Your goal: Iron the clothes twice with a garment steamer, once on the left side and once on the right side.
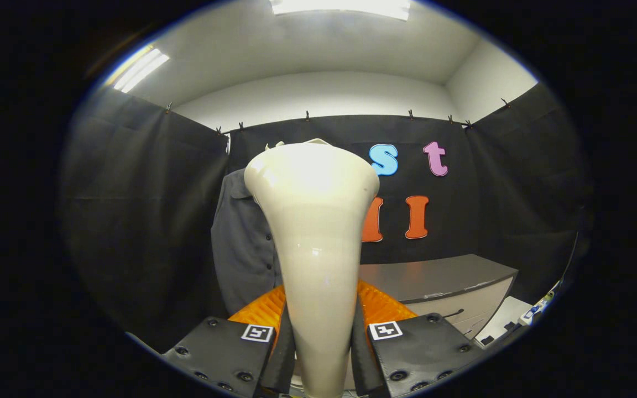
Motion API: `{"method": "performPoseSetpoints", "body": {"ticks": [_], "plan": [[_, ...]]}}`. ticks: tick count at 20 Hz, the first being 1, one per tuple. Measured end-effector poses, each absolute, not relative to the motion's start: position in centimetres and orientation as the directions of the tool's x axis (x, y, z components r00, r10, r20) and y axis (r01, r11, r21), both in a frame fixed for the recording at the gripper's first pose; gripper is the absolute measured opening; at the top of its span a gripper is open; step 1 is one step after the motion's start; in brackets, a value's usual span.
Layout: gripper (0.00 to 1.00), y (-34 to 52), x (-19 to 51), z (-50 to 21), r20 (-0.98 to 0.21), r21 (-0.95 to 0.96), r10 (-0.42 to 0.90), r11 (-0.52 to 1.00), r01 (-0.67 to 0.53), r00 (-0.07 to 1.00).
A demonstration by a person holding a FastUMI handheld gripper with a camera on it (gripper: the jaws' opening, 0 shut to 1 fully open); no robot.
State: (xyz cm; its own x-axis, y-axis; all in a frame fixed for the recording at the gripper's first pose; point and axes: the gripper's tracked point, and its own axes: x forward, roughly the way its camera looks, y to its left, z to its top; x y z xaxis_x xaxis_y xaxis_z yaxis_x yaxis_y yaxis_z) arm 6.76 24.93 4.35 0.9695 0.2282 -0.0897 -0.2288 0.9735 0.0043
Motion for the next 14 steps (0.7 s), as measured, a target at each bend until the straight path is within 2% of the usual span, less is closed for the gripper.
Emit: {"method": "performPoseSetpoints", "body": {"ticks": [10, 14], "plan": [[0.49, 25.5, 6.3, 3.8, -0.102, -0.003, 0.228, 0.973, -0.230, 0.968], [0.49, 24.2, 4.1, 4.0, -0.099, -0.002, 0.224, 0.974, -0.225, 0.970]]}}
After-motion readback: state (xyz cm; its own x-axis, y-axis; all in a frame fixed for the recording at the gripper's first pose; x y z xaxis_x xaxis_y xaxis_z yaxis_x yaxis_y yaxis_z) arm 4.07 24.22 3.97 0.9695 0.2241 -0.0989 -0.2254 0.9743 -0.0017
